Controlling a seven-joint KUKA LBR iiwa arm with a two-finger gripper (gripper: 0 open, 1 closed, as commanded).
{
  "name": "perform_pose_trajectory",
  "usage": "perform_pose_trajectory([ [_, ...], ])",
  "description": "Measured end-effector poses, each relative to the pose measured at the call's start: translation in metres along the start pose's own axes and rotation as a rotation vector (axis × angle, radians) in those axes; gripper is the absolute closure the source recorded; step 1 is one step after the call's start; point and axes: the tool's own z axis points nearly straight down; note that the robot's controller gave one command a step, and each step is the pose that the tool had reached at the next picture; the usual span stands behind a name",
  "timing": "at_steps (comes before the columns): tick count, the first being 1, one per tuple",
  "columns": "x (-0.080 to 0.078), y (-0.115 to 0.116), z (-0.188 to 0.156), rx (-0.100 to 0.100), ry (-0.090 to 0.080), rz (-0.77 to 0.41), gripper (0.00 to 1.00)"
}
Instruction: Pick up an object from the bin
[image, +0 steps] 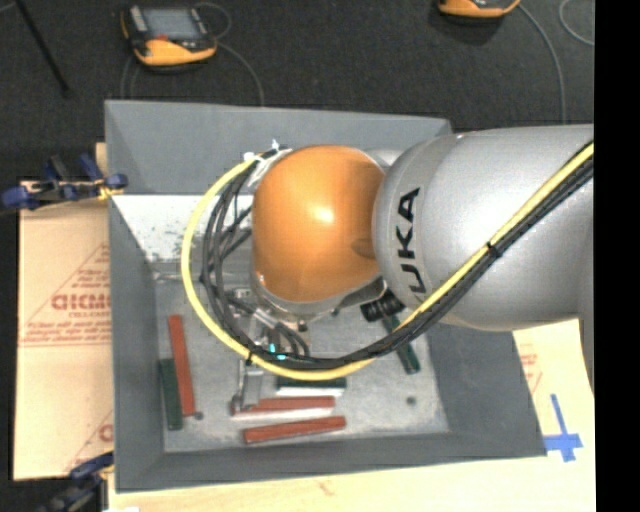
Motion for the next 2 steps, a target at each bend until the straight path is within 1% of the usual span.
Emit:
perform_pose_trajectory([
  [1, -0.002, -0.001, -0.004, -0.002, -0.008, 0.004, 0.00],
  [2, -0.002, -0.003, 0.049, -0.004, -0.013, 0.050, 0.00],
])
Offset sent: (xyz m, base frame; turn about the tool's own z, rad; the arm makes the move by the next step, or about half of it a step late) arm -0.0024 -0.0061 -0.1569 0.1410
